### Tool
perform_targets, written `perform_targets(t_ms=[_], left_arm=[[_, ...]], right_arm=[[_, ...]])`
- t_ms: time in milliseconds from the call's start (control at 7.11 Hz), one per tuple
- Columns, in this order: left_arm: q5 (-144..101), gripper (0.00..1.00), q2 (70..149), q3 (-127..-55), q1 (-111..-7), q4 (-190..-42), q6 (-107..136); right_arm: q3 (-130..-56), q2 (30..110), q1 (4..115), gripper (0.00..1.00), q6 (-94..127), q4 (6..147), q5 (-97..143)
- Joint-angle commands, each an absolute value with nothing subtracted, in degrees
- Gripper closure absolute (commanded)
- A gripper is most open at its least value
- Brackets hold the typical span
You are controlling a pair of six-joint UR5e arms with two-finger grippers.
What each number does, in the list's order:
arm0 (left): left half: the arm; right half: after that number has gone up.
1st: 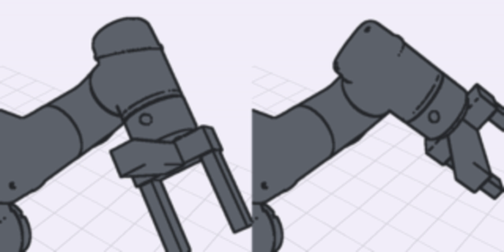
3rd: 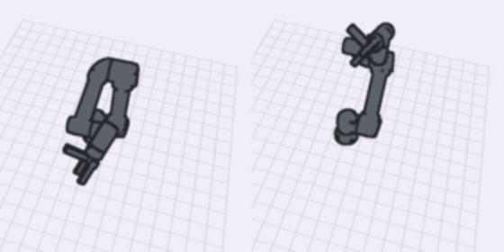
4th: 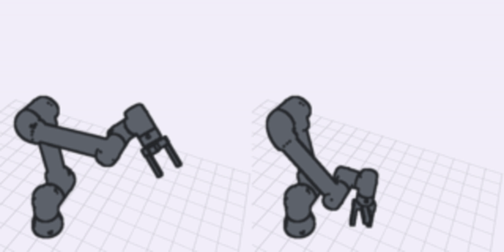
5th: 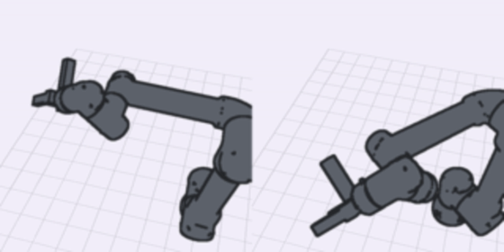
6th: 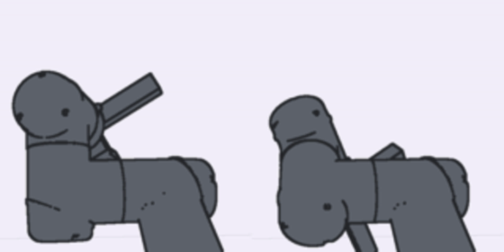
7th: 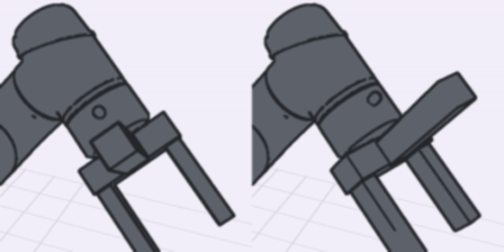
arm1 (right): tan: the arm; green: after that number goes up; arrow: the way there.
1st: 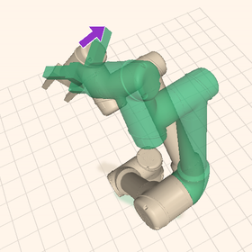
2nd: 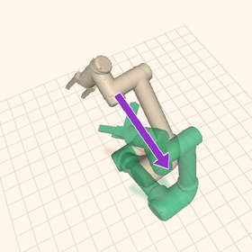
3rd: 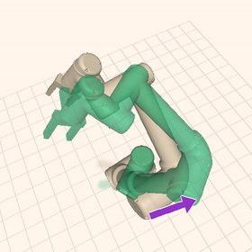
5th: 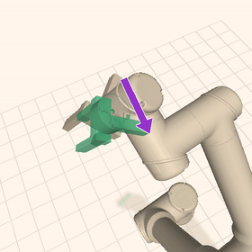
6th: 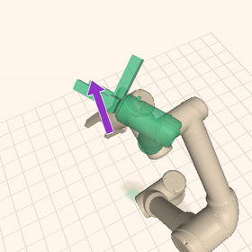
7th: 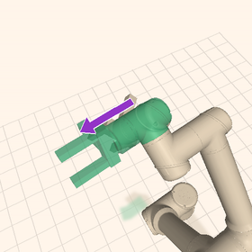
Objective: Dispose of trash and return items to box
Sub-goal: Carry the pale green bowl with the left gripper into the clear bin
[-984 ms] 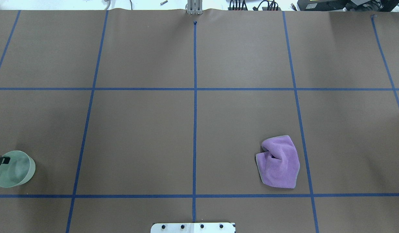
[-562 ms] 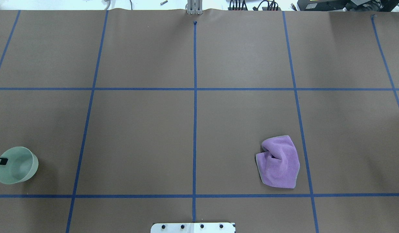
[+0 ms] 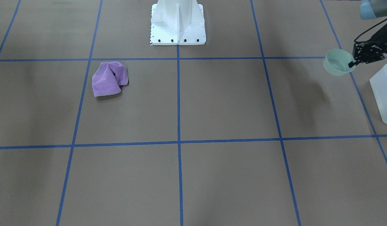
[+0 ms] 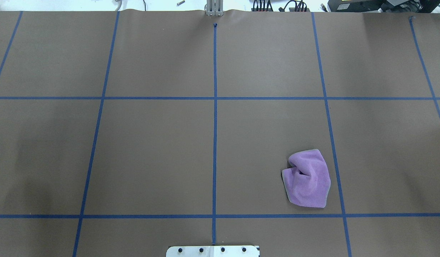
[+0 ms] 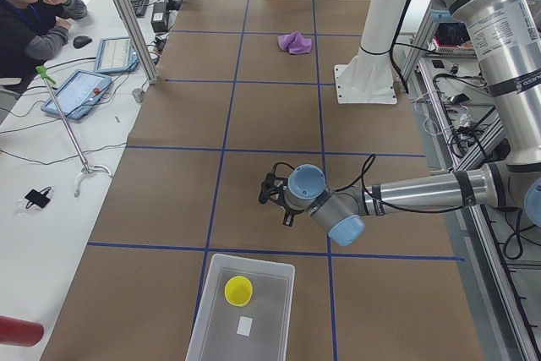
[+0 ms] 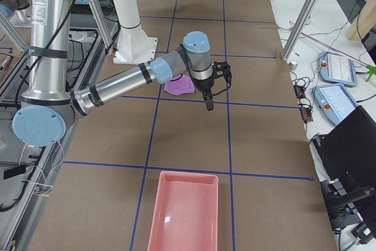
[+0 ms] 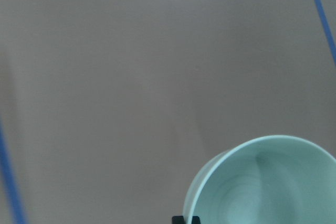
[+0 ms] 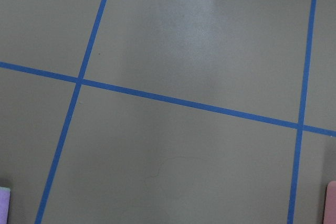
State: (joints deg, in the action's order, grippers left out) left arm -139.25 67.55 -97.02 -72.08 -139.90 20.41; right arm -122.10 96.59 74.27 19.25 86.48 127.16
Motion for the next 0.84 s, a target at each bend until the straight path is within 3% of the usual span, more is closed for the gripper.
perform_targets(t_ms=[0, 141, 281, 562, 703], left_arm=[[-139.9, 1.00, 74.0, -97.0, -88.3, -113.1, -9.2], [-139.1, 1.00, 80.1, -96.8, -94.6, -97.5, -23.1], [-136.7, 1.00, 86.7, -91.2, -99.4, -88.9, -34.2], [-136.1, 1.00, 102.1, -63.8, -105.6, -90.2, -50.9], [-135.9, 1.00, 103.6, -52.6, -105.6, -101.2, -51.8]], right_arm=[[-122.1, 96.6, 74.3, 0.00, 19.2, 86.5, 127.2], [-122.2, 96.7, 74.3, 0.00, 19.3, 86.5, 127.2], [-122.2, 96.6, 74.3, 0.00, 19.3, 86.5, 127.2], [-122.1, 96.5, 73.9, 0.00, 19.3, 86.5, 127.2], [-122.1, 96.2, 73.7, 0.00, 19.3, 86.5, 127.1]])
